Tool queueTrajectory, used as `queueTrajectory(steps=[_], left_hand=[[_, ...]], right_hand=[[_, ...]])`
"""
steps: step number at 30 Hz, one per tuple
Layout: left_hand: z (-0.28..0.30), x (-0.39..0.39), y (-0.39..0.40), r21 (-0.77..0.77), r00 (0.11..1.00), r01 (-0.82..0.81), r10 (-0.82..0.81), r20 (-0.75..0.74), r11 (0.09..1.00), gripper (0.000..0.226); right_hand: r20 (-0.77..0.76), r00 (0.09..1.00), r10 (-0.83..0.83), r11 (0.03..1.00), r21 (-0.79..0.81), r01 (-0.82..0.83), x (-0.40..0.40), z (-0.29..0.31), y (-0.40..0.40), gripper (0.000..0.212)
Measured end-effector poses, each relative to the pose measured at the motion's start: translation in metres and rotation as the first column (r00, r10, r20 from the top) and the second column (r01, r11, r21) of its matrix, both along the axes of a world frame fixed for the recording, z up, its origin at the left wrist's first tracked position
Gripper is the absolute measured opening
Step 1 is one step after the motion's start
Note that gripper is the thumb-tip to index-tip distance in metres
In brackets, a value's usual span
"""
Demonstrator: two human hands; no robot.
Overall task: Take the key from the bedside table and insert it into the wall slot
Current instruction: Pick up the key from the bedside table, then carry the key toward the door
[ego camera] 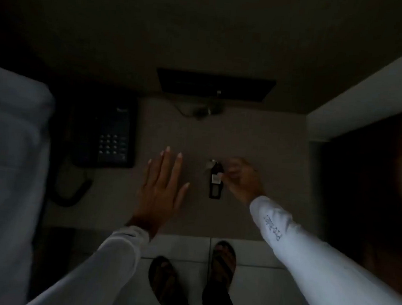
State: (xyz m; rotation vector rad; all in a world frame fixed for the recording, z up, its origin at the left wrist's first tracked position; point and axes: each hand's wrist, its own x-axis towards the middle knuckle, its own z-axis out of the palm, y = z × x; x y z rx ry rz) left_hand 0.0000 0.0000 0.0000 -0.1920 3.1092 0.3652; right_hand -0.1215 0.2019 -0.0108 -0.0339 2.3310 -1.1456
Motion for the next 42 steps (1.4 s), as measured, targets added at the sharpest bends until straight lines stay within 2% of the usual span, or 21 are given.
queueTrajectory(steps=[2,6,9,13,16,20,22,24,28,30,32,37,42], left_hand=[[-0.025,-0.003,-0.002,0.019,0.998,-0.005,0.004,0.055,1.0,0.066],[-0.056,-0.003,-0.005,-0.012,0.993,0.002,0.0,0.117,1.0,0.069],[-0.064,-0.004,-0.008,-0.056,0.997,0.018,-0.013,0.082,0.998,0.069],[-0.054,-0.006,-0.01,-0.045,0.997,0.011,-0.008,0.072,0.999,0.07],[-0.037,-0.012,-0.013,-0.041,0.999,-0.012,0.014,0.05,0.999,0.07],[0.002,-0.025,-0.012,-0.078,1.0,-0.009,0.008,-0.012,0.997,0.07],[0.03,-0.032,-0.014,-0.104,0.999,0.007,-0.01,-0.036,0.995,0.07],[0.064,-0.042,-0.013,-0.124,0.997,0.014,-0.023,-0.071,0.992,0.07],[0.144,-0.063,-0.009,-0.121,0.98,0.029,-0.052,-0.194,0.992,0.069],[0.189,-0.076,-0.006,-0.12,0.964,0.035,-0.065,-0.257,0.992,0.069],[0.244,-0.088,-0.001,-0.127,0.939,0.055,-0.095,-0.33,0.99,0.069],[0.389,-0.119,0.013,-0.157,0.85,0.12,-0.183,-0.494,0.98,0.068],[0.536,-0.14,0.041,-0.189,0.71,0.179,-0.26,-0.655,0.966,0.068]], right_hand=[[0.014,1.0,-0.01,1.0,-0.02,0.011,-0.002,-0.019,-0.004,0.039],[-0.071,0.997,0.022,1.0,0.023,-0.021,-0.01,-0.038,-0.01,0.039],[-0.066,0.997,0.034,0.999,0.041,-0.031,-0.015,-0.041,-0.019,0.03],[0.007,1.0,0.011,0.999,0.037,-0.011,-0.021,-0.03,-0.027,0.024],[0.098,0.992,-0.081,0.995,-0.057,0.087,-0.023,-0.016,-0.027,0.02],[0.106,0.983,-0.153,0.976,-0.141,0.167,-0.02,0.016,-0.019,0.032],[0.083,0.982,-0.168,0.972,-0.153,0.179,-0.02,0.043,-0.016,0.032],[0.053,0.98,-0.192,0.967,-0.159,0.198,-0.024,0.075,-0.011,0.046],[-0.046,0.979,-0.2,0.97,-0.147,0.191,-0.039,0.156,0.001,0.025],[-0.11,0.972,-0.206,0.97,-0.152,0.188,-0.049,0.201,0.007,0.022],[-0.162,0.961,-0.222,0.965,-0.181,0.192,-0.057,0.26,0.013,0.022],[-0.249,0.914,-0.32,0.898,-0.386,0.209,-0.066,0.419,0.031,0.025],[-0.396,0.822,-0.41,0.851,-0.489,0.19,-0.055,0.572,0.068,0.028]])
